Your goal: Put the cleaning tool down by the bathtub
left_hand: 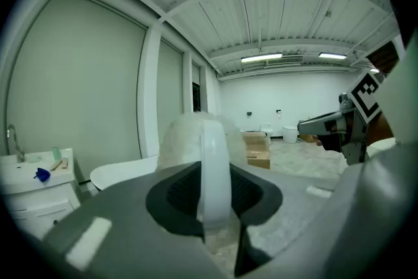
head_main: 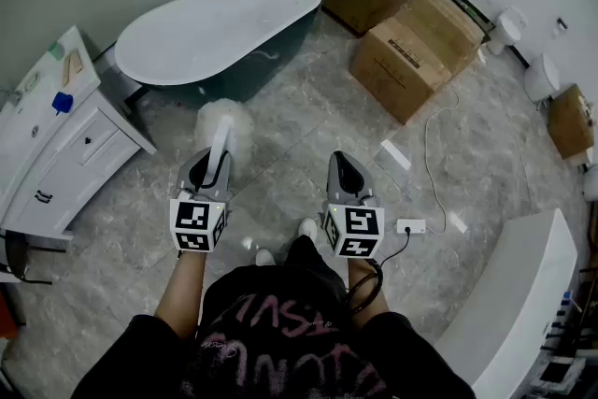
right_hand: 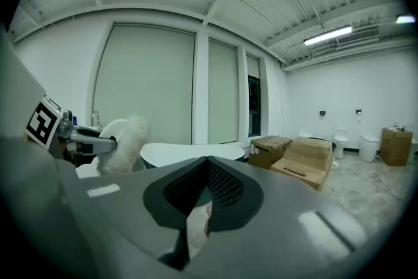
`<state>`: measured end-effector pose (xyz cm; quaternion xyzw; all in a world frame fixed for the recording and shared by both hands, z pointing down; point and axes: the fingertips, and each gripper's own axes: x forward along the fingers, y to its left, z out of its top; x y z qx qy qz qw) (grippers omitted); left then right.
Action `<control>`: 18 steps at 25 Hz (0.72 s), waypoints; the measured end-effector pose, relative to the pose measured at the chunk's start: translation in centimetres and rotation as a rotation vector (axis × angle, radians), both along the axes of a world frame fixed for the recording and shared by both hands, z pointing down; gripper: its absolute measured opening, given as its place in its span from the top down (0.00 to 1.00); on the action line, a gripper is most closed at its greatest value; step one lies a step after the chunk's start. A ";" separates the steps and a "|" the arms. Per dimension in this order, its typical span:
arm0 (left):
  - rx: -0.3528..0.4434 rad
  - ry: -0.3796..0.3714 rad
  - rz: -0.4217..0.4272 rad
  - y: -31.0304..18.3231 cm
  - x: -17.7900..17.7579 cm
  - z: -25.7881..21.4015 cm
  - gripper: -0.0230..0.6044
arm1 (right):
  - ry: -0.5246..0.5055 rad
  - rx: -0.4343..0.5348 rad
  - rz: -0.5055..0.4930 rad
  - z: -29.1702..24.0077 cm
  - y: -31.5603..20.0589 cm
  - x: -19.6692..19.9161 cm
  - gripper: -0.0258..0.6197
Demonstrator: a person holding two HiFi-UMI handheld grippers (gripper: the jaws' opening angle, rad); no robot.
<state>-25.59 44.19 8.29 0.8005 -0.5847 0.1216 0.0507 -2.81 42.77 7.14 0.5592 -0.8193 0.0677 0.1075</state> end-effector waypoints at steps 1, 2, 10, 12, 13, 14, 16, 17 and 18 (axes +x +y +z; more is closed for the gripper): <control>0.001 0.000 0.001 0.1 0.0 0.0 0.82 | 0.002 0.000 0.003 0.1 0.2 0.0 0.94; 0.003 0.000 0.002 0.2 0.1 0.0 0.82 | 0.004 0.000 0.006 0.2 0.3 0.1 0.94; 0.002 0.006 0.005 0.8 -0.1 0.1 0.82 | 0.010 0.001 0.012 0.2 0.6 -0.1 0.94; -0.002 0.005 0.001 1.0 -0.5 0.3 0.82 | 0.013 0.006 0.006 0.1 0.6 -0.6 0.94; -0.002 0.006 -0.001 1.0 -0.7 0.3 0.82 | 0.011 0.012 0.001 0.0 0.6 -0.8 0.94; -0.003 0.006 -0.003 1.1 -0.8 0.3 0.82 | 0.005 0.019 -0.002 -0.1 0.7 -0.9 0.94; -0.010 0.008 -0.004 1.3 -1.1 0.5 0.82 | -0.007 0.026 0.004 -0.1 0.8 -0.8 0.94; -0.016 0.008 -0.004 1.3 -1.1 0.7 0.82 | -0.006 0.024 0.014 0.0 0.9 -0.5 0.94; -0.022 0.007 -0.004 1.4 -1.2 0.8 0.82 | -0.002 0.021 0.025 0.2 0.8 -0.3 0.94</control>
